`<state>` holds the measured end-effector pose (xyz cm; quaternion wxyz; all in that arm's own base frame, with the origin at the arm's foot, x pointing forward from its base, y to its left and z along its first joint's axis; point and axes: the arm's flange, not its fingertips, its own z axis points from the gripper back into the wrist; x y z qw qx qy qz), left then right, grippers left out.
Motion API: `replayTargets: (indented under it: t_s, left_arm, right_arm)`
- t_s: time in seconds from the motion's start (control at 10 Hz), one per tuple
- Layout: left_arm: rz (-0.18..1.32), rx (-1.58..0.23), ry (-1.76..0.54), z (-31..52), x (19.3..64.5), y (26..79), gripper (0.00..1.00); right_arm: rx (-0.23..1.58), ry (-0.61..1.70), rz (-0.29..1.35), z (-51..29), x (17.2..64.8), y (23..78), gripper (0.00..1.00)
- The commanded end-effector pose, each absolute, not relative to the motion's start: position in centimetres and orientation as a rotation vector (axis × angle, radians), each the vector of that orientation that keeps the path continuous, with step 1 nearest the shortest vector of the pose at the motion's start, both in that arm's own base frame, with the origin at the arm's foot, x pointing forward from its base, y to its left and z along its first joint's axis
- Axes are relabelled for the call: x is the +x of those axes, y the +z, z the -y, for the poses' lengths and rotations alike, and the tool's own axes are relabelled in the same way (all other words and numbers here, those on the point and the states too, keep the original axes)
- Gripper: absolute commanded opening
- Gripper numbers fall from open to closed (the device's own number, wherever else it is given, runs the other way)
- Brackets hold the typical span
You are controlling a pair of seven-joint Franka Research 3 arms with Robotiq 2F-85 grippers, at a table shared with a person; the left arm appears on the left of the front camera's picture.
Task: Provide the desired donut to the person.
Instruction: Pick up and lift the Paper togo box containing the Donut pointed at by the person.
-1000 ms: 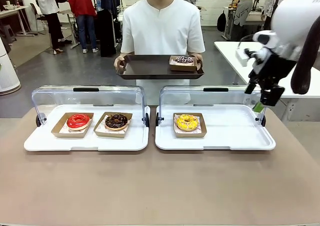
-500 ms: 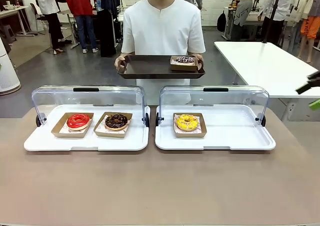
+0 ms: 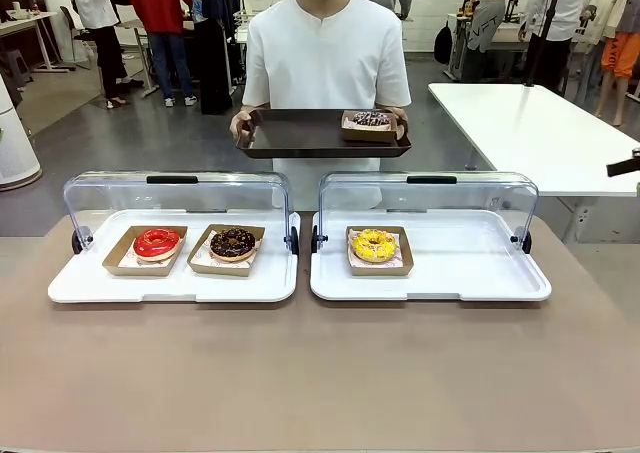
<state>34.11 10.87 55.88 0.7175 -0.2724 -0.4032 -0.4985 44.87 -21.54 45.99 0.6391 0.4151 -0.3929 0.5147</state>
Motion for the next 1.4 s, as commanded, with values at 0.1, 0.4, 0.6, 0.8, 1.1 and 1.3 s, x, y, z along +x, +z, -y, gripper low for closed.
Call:
replayTargets:
  t_s: [0.1, 0.4, 0.6, 0.8, 1.1, 1.3]
  left_arm:
    - [0.913, -0.608, -1.112, -10.9, 34.1, 55.8, 1.00]
    - [0.913, -0.608, -1.112, -10.9, 34.1, 55.8, 1.00]
    - [0.913, -0.608, -1.112, -10.9, 34.1, 55.8, 1.00]
    - [0.913, -0.608, -1.112, -10.9, 34.1, 55.8, 1.00]
    - [0.913, -0.608, -1.112, -10.9, 34.1, 55.8, 1.00]
    - [0.913, -0.608, -1.112, -10.9, 34.1, 55.8, 1.00]
  right_arm:
    - [0.995, 1.249, 0.924, 21.1, 46.4, 47.2, 1.00]
    - [1.006, 1.286, 0.962, 20.5, 46.3, 48.1, 1.00]
    - [1.001, 1.308, 0.959, 20.1, 46.0, 48.5, 1.00]
    - [0.997, 1.320, 0.950, 19.8, 45.8, 48.6, 1.00]
    - [0.994, 1.304, 0.931, 19.8, 46.0, 48.4, 1.00]
    - [0.994, 1.304, 0.931, 19.8, 46.0, 48.4, 1.00]
